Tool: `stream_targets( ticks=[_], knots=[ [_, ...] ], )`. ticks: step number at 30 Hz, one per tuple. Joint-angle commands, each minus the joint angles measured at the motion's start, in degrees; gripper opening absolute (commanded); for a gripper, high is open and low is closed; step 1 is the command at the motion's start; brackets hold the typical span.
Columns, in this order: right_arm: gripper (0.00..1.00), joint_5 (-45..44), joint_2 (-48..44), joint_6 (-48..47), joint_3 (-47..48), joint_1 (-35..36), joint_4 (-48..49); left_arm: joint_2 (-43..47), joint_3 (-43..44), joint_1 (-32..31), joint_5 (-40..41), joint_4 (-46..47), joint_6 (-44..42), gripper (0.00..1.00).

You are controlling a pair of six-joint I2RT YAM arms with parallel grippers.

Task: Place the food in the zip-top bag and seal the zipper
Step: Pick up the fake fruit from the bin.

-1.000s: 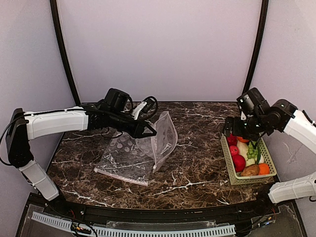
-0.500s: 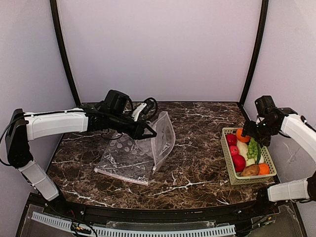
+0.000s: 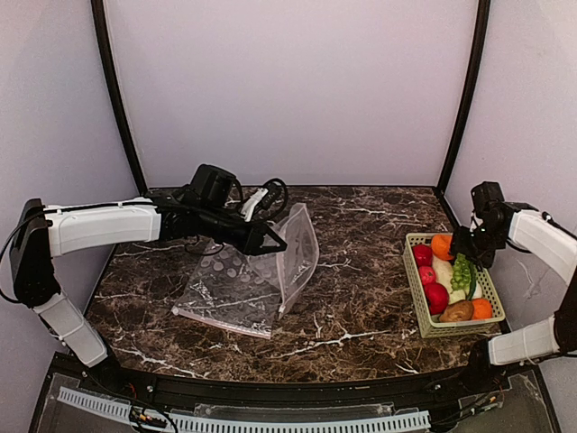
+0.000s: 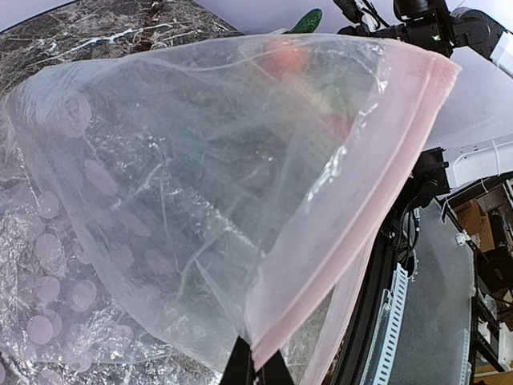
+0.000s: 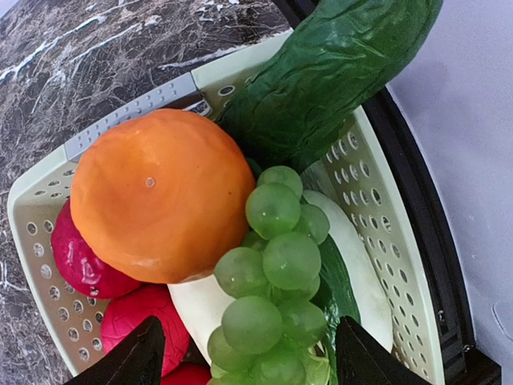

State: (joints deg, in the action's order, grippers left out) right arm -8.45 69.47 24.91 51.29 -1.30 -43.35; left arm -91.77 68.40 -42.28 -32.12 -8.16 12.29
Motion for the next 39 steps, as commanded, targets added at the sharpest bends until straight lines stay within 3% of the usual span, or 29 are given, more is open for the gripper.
stream_targets(
  ticks=[1,6,17,32,39],
  knots=[
    [0.68,1.3,2.8,-2.4,-0.6,-0.7,3.4,1.6,-1.1,-0.1,-1.0,1.2,0.3,0.01],
    [0.49,2.5,3.6,-2.7,-1.2,-0.8,4.6,1.9,-1.3,0.0,-1.3,1.6,0.5,0.01],
    [0.2,1.6,-0.5,-1.9,-2.9,-0.9,3.1,2.1,-1.6,-0.1,-1.7,2.1,0.8,0.01],
    [0.0,4.2,-7.7,-0.8,1.9,-0.9,-3.6,3.2,-2.3,-0.1,-2.7,3.5,1.4,0.01],
    [0.0,11.8,-13.4,-2.6,7.7,-0.3,-8.6,3.6,-2.5,-0.1,-3.5,4.3,2.5,0.01]
  ],
)
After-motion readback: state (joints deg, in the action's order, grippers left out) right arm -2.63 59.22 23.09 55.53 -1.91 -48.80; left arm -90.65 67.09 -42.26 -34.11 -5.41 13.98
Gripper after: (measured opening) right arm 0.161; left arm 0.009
